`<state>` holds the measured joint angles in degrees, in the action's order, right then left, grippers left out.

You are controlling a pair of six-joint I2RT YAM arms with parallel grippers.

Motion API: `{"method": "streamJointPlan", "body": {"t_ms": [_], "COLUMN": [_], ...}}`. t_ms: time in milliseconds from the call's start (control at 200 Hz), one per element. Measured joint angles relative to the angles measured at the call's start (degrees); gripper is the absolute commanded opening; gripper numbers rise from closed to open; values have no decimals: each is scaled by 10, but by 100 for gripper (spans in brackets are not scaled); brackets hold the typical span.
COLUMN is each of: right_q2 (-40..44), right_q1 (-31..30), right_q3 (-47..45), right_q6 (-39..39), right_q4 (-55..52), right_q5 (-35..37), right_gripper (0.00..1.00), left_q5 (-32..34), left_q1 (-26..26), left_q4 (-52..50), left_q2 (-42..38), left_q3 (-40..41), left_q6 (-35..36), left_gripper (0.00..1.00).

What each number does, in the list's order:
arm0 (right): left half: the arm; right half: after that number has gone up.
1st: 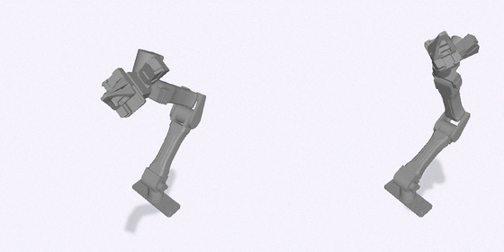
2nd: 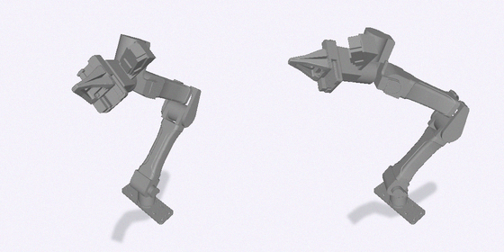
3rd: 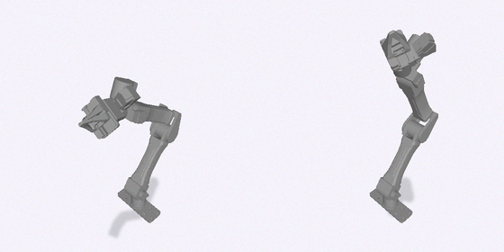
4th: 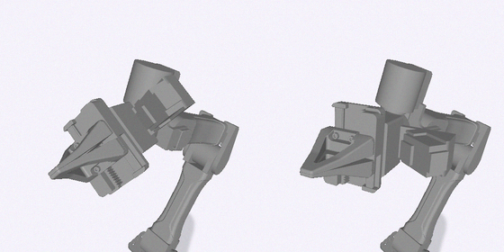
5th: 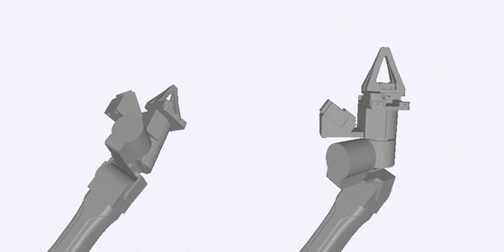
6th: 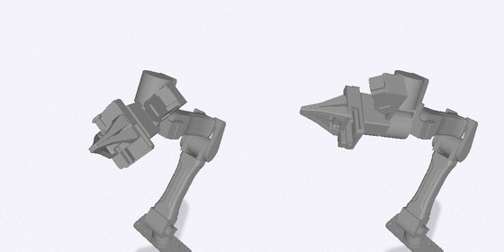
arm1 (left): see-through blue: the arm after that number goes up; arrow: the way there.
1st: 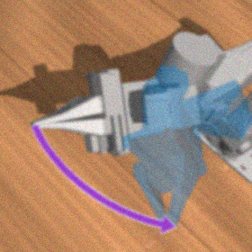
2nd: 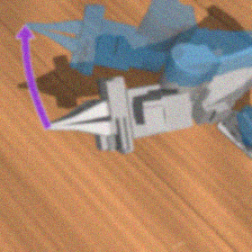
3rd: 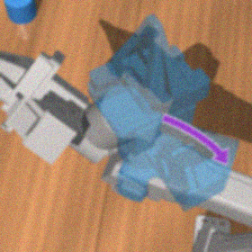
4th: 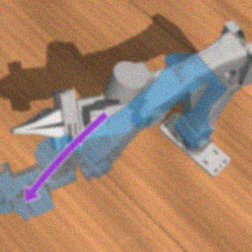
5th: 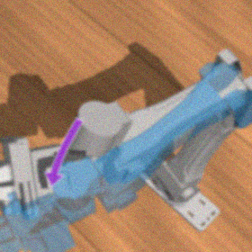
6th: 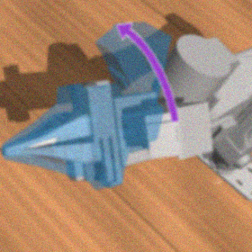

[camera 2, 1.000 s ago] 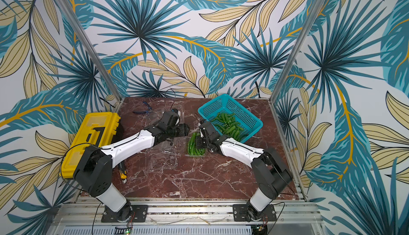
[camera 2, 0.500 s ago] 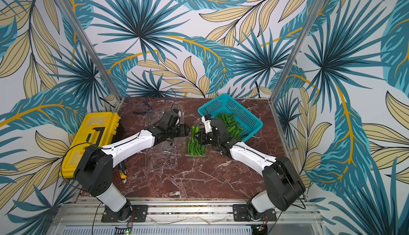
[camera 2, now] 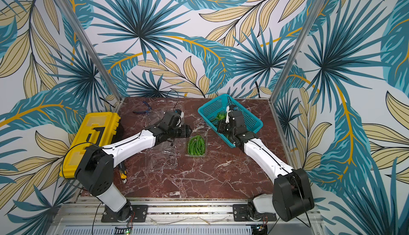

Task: Take small green peppers out of containers
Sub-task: Place the green pepper in the basket.

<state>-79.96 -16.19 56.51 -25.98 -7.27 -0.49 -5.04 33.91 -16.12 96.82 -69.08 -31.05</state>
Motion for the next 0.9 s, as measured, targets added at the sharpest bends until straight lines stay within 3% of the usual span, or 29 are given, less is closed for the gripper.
{"method": "streamJointPlan", "body": {"t_ms": [275, 406, 536, 746, 901], "right_q2": [-178, -216, -219, -170, -118], "right_q1": [38, 38, 38, 38, 38], "right_q3": [37, 49, 49, 32, 21], "right_q6": [-6, -13, -19, -18, -14], "right_q4": [-81, -88, -93, -93, -94], "right_q5": [16, 11, 12, 20, 34], "right_gripper": [13, 29, 35, 36, 36], "left_q5": [-45, -56, -60, -59, -59], "left_q1": [17, 20, 25, 32, 36], "left_q4": [-2, -10, -27, -49, -78], "left_q2": [47, 63, 74, 103, 138], "left_q3": [-33, -52, -73, -110, -132], "left_q6": [17, 26, 34, 47, 55], "left_gripper": [68, 68, 68, 67, 60]}}
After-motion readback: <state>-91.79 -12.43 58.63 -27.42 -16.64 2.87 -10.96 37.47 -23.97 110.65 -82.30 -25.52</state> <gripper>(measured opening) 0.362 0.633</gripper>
